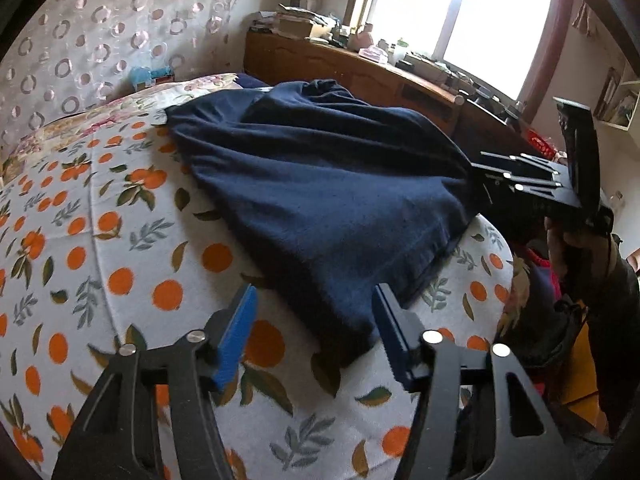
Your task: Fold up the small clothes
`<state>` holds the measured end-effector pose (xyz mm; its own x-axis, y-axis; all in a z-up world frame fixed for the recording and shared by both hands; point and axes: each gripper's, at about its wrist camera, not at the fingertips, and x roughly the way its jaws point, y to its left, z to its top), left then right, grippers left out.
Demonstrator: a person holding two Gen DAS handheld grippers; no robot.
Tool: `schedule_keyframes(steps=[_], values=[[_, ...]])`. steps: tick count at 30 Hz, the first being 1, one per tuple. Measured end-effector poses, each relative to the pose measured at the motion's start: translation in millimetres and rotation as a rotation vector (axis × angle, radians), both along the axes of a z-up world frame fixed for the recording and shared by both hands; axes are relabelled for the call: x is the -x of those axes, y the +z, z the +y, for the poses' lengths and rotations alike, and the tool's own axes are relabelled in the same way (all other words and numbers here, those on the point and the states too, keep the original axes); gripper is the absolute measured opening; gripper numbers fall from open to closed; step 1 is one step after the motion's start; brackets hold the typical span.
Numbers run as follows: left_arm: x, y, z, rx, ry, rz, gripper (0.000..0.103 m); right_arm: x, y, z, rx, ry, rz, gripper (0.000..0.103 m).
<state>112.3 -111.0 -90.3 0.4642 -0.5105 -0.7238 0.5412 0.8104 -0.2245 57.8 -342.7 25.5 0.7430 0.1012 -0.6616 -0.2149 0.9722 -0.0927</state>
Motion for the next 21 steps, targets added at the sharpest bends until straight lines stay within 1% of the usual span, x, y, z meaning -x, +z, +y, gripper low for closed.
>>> schedule_keyframes(steps=[1, 3, 4, 5, 6, 7, 9, 10, 14, 17, 19, 21], values=[[-1.8, -1.5, -2.5, 0.003, -0.008, 0.011, 0.053, -1.5, -6.3, 1.6, -0.016, 0.005, 0.000, 0.049], [-4.6, -4.9, -5.9, 0.001, -0.017, 0.031, 0.053, -2.3, -11.1, 0.6, -0.047, 0.017, -0.008, 0.049], [-5.4, -6.6, -7.4, -0.001, -0.018, 0.036, 0.050, -2.9, -12.7, 0.2, -0.063, 0.025, -0.010, 0.049], [-5.0, -7.8, -8.7, -0.003, -0.020, 0.036, 0.045, -5.0, -14.2, -0.4, -0.081, 0.036, -0.008, 0.049], [-4.5, -8.8, -9.6, -0.011, -0.018, 0.032, 0.035, -8.0, -16.5, -0.4, -0.096, 0.047, -0.005, 0.049], [-4.6, -9.0, -9.7, -0.017, -0.013, 0.026, 0.029, -12.8, -15.6, -0.3, -0.109, 0.057, -0.010, 0.049], [-4.7, -8.2, -8.3, -0.020, -0.011, 0.021, 0.021, -23.2, -12.3, 0.4, -0.108, 0.057, -0.013, 0.049], [-5.3, -7.9, -7.1, -0.018, -0.009, 0.024, 0.019, -30.8, -7.6, 1.7, -0.107, 0.059, -0.019, 0.049], [-5.7, -9.1, -5.9, -0.014, -0.002, 0.029, 0.019, -62.2, 6.9, 11.0, -0.107, 0.082, -0.028, 0.049], [-5.2, -9.5, -5.8, -0.013, 0.004, 0.031, 0.019, -89.8, 7.2, 18.4, -0.098, 0.076, 0.003, 0.049], [-4.4, -9.8, -5.1, -0.013, 0.004, 0.032, 0.019, -107.4, 6.0, 26.1, -0.091, 0.092, 0.027, 0.049], [-3.9, -9.6, -4.8, -0.012, 0.003, 0.033, 0.019, -127.5, 5.6, 32.1, -0.068, 0.088, 0.034, 0.049]])
